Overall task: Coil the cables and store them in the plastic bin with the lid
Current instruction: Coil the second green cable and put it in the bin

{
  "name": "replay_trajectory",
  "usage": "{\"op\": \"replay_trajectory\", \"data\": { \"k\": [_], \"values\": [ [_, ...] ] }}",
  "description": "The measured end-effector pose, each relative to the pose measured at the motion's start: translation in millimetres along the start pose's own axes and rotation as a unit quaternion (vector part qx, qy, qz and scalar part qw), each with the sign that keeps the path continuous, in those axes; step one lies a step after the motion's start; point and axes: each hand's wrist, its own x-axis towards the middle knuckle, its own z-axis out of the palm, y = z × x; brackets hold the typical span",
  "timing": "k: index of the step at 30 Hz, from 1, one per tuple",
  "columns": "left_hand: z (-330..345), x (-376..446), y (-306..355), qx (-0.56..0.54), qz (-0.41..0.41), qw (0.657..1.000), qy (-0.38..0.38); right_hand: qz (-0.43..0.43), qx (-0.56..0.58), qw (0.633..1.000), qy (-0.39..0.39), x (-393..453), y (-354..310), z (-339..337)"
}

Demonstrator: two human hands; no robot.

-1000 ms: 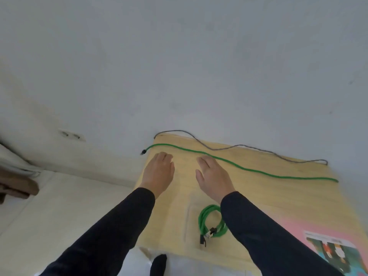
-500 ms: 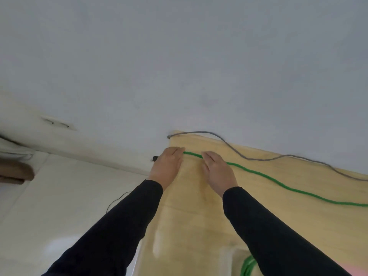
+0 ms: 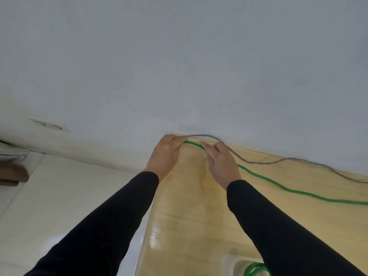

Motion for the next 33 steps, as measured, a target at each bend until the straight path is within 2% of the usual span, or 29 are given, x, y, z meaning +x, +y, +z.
{"op": "replay_trajectory", "data": {
  "k": [2, 5, 9, 12, 15, 17, 22, 24, 27, 29, 31, 32, 33],
  "values": [
    [-4, 8, -1, -0.009, 0.003, 1.000, 0.007, 0.006, 0.018, 1.000, -0.003, 6, -1, -7],
    [-12, 18, 0, -0.016, 0.022, 0.998, 0.056, -0.003, 0.020, 1.000, -0.001, 13, -5, -16],
    [-25, 28, 35, -0.070, -0.009, 0.992, 0.109, -0.031, 0.054, 0.996, 0.063, 9, 1, -54],
    [-25, 28, 93, -0.120, -0.057, 0.988, 0.077, -0.056, 0.071, 0.986, 0.140, 1, 12, -105],
    [-14, 18, 147, -0.221, -0.052, 0.974, 0.027, -0.082, 0.076, 0.975, 0.191, -7, 22, -159],
    [-3, 10, 187, -0.352, -0.057, 0.934, -0.017, -0.098, 0.077, 0.968, 0.219, -12, 29, -194],
    [16, -3, 284, -0.635, -0.041, 0.768, -0.067, -0.115, 0.101, 0.950, 0.271, -28, 50, -260],
    [13, 0, 316, -0.704, -0.016, 0.707, -0.059, -0.099, 0.130, 0.957, 0.242, -38, 57, -267],
    [0, 12, 351, -0.755, 0.024, 0.655, -0.024, -0.033, 0.183, 0.971, 0.148, -59, 60, -265],
    [-11, 21, 364, -0.759, 0.039, 0.650, 0.005, -0.036, 0.138, 0.985, 0.092, -75, 60, -263],
    [-14, 28, 369, -0.742, 0.044, 0.668, 0.032, -0.070, 0.086, 0.993, 0.034, -88, 52, -266],
    [-13, 30, 370, -0.718, 0.042, 0.694, 0.041, -0.082, 0.078, 0.994, 0.009, -94, 45, -270],
    [-10, 31, 371, -0.661, 0.043, 0.747, 0.052, -0.090, 0.073, 0.993, 0.000, -99, 39, -275]
  ]
}}
